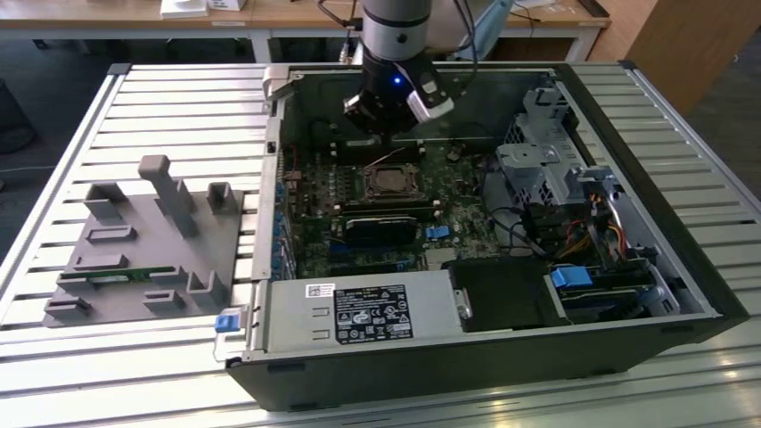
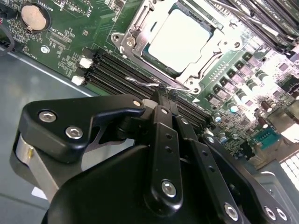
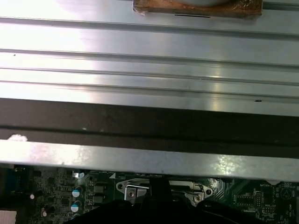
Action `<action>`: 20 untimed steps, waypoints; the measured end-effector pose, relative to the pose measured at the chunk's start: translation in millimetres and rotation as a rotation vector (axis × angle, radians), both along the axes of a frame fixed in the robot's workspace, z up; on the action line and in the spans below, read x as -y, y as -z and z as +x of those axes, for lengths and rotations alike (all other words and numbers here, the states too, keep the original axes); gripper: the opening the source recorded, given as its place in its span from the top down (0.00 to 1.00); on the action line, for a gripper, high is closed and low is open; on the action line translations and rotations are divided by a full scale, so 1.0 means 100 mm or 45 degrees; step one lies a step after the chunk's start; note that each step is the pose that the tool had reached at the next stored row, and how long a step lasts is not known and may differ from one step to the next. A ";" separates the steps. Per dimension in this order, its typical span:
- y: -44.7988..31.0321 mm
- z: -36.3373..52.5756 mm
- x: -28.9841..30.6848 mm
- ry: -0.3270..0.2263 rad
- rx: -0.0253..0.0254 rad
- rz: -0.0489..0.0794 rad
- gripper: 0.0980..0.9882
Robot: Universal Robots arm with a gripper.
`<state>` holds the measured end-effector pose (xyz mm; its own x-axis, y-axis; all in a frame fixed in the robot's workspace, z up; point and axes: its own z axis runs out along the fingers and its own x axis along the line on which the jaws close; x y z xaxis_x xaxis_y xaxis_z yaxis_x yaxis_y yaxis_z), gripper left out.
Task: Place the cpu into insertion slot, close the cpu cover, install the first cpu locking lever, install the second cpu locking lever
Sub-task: 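Install the first cpu locking lever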
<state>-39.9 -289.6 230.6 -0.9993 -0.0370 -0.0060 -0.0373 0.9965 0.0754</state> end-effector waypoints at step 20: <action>0.053 0.119 -0.023 0.005 -0.0002 0.000 0.98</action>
<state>-28.0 -287.3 225.3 -0.9994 -0.0329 -0.0058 -0.0333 0.9966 0.0753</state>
